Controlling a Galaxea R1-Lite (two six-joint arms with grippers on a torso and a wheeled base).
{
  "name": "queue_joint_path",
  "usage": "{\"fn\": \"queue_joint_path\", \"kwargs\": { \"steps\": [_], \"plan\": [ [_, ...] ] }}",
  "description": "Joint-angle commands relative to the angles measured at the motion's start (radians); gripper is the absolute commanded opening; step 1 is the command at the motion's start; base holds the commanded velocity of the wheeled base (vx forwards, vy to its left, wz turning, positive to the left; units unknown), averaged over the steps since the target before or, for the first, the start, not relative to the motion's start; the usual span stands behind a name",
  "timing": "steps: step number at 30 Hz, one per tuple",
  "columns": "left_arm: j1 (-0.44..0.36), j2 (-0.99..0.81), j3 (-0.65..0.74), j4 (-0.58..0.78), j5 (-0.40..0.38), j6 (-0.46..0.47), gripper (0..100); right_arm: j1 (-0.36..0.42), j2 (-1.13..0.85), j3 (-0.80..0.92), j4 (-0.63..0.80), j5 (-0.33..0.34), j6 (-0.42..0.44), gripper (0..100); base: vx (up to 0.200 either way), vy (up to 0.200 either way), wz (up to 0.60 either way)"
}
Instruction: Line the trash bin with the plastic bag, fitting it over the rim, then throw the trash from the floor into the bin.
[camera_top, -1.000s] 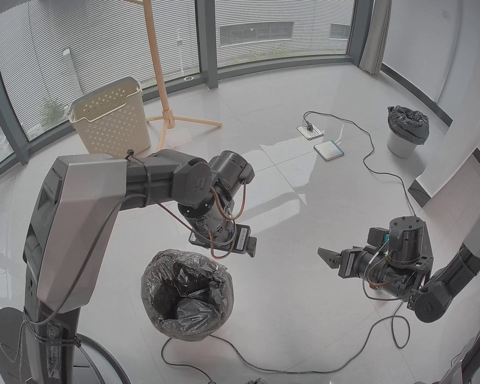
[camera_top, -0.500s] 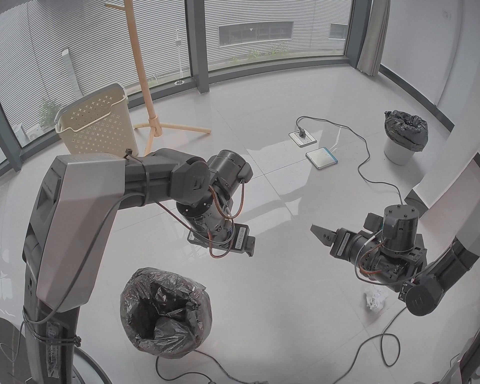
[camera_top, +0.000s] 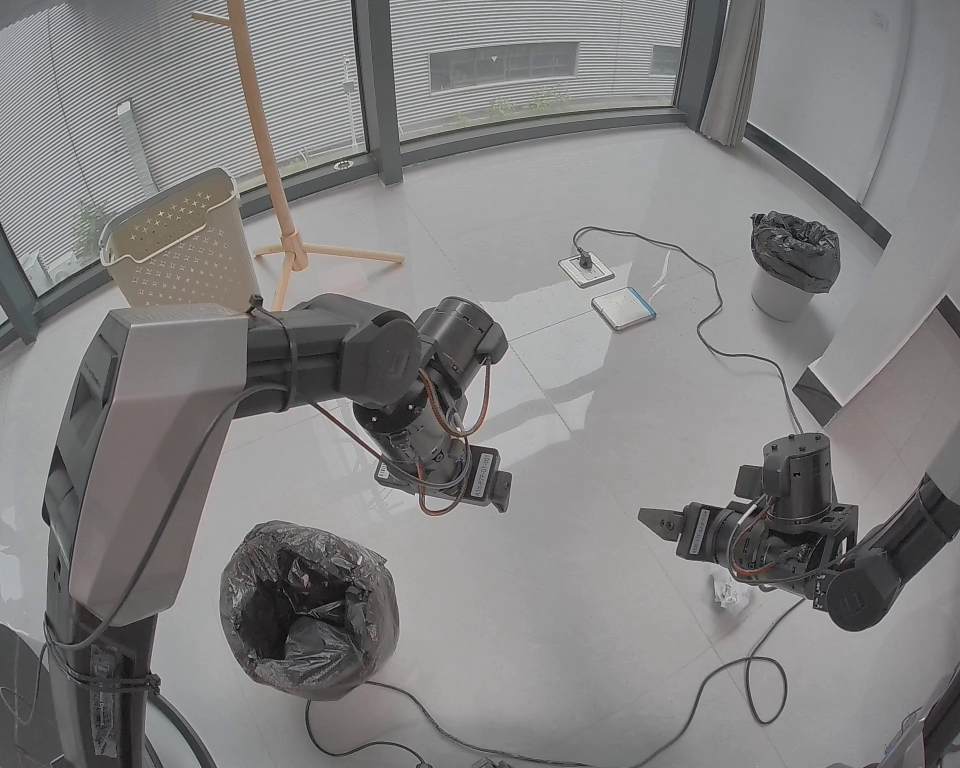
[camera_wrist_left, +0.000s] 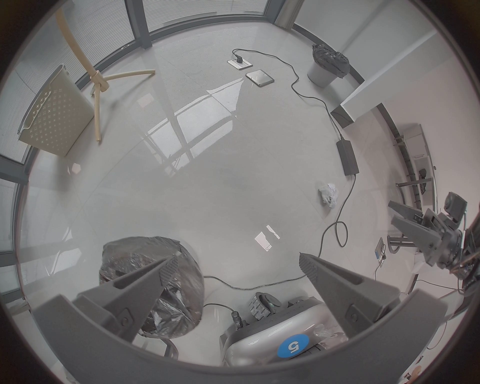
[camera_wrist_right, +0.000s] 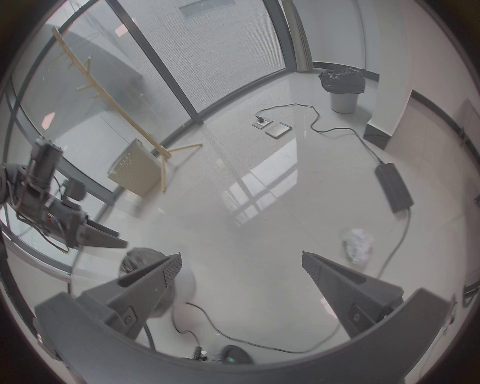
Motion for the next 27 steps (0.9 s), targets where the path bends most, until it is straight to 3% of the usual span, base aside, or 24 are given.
{"fn": "queue_joint_path", "kwargs": {
  "steps": [1, 3, 4, 8, 15, 22, 27],
  "plan": [
    [-0.003, -0.002, 0.0, -0.001, 0.0, 0.0, 100, -0.083, -0.012, -0.012, 0.084, -0.026, -0.069, 100, 0.0, -0.2, 0.0],
    [-0.003, -0.002, 0.0, -0.001, 0.0, 0.0, 100, -0.083, -0.012, -0.012, 0.084, -0.026, -0.069, 100, 0.0, -0.2, 0.0],
    [-0.005, -0.001, 0.0, -0.001, 0.0, 0.0, 100, -0.137, -0.015, -0.021, 0.165, -0.056, -0.118, 100, 0.0, -0.2, 0.0],
    [-0.012, 0.004, 0.0, -0.001, -0.003, 0.0, 100, -0.206, -0.007, -0.049, 0.273, -0.052, -0.133, 100, 0.0, -0.2, 0.0],
    [-0.02, 0.008, 0.0, -0.001, -0.008, -0.003, 100, -0.261, 0.145, -0.25, 0.27, 0.036, -0.135, 100, 0.0, 0.0, 0.0],
    [-0.02, 0.018, 0.0, -0.001, -0.009, -0.008, 100, -0.287, 0.332, -0.454, 0.271, 0.057, -0.199, 100, 0.0, 0.0, 0.0],
    [-0.014, 0.031, 0.0, -0.002, -0.008, -0.015, 100, -0.315, 0.455, -0.626, 0.263, 0.076, -0.197, 100, 0.0, 0.0, 0.0]
  ]
}}
